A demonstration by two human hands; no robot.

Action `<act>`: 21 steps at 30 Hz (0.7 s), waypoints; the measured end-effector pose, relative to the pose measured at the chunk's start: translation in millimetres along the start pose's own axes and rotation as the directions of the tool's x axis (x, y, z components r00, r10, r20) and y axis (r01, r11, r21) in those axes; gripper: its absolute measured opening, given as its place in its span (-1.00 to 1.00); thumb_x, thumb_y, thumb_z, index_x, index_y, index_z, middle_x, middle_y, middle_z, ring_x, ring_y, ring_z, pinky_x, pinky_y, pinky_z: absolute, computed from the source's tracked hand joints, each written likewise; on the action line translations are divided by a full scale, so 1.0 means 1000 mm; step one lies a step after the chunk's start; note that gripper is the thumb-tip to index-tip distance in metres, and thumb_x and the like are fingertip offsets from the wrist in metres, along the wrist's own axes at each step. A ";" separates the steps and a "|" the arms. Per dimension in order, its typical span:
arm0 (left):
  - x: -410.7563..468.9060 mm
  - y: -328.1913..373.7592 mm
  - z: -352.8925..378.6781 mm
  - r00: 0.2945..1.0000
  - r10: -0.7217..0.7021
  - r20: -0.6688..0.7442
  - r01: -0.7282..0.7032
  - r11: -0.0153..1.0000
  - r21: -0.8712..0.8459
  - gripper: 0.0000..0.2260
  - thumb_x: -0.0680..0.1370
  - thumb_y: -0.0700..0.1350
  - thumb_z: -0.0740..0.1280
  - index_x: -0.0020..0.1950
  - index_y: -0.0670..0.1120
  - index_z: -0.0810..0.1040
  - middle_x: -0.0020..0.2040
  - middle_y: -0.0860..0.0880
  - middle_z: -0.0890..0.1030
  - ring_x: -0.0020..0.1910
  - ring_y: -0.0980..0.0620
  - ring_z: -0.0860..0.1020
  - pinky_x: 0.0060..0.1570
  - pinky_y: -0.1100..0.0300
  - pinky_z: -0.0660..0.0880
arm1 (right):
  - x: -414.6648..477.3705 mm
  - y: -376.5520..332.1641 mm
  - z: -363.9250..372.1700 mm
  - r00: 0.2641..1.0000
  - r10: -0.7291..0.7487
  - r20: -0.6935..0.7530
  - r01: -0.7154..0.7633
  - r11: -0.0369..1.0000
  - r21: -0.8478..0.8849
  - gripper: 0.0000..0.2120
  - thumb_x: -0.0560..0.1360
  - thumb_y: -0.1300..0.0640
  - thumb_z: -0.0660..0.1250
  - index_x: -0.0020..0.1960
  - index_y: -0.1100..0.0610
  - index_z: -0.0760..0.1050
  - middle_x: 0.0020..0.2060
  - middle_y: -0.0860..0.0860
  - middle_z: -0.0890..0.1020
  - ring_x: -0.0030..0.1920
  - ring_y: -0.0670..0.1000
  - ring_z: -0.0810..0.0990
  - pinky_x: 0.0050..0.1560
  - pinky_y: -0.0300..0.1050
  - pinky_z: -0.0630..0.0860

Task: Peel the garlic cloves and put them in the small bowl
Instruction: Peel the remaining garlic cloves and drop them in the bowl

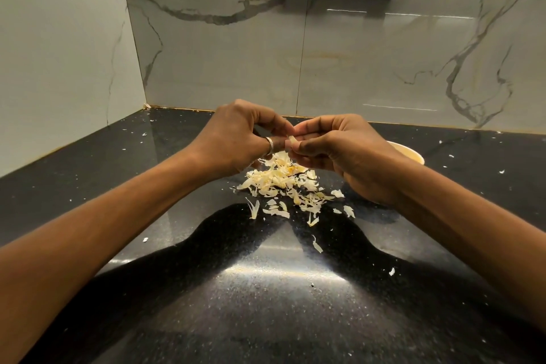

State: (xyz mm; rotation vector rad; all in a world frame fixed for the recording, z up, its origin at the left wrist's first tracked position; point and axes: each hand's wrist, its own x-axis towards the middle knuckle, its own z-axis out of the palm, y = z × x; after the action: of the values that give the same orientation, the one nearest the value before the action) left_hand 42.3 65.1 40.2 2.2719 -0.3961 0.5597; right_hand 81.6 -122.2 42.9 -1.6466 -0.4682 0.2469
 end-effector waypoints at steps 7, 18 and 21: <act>-0.001 0.001 -0.001 1.000 0.000 -0.021 0.000 1.000 -0.010 -0.81 0.44 -0.12 0.52 0.05 -0.06 0.71 -0.16 0.02 0.71 -0.32 0.09 0.66 -0.37 0.27 0.60 | 0.000 -0.001 -0.001 1.000 0.019 -0.009 -0.019 1.000 -0.003 -0.82 0.49 0.40 0.42 0.05 0.23 0.65 -0.06 0.15 0.73 -0.09 0.04 0.71 -0.16 -0.21 0.63; 0.000 0.002 -0.007 1.000 0.014 -0.020 -0.014 1.000 -0.006 -0.84 0.45 -0.12 0.51 0.01 -0.09 0.70 -0.21 -0.01 0.69 -0.34 0.08 0.66 -0.35 0.26 0.61 | 0.001 -0.003 -0.001 0.999 0.043 0.034 -0.046 0.994 0.102 -0.81 0.51 0.44 0.36 0.09 0.32 0.63 -0.02 0.22 0.70 -0.08 0.06 0.67 -0.14 -0.21 0.64; 0.000 0.002 -0.005 0.998 0.033 -0.059 -0.033 0.999 0.008 -0.84 0.44 -0.11 0.52 -0.01 -0.09 0.71 -0.24 0.02 0.69 -0.36 0.11 0.66 -0.35 0.25 0.62 | 0.001 -0.003 -0.001 0.999 0.045 0.014 -0.046 0.996 0.076 -0.82 0.49 0.41 0.39 0.05 0.24 0.66 -0.09 0.13 0.71 -0.10 0.02 0.67 -0.13 -0.22 0.63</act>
State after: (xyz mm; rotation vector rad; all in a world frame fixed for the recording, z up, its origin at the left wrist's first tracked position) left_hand 40.3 67.7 44.3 2.2532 -0.4038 0.6441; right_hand 82.3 -122.7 46.0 -1.5836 -0.4260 0.3061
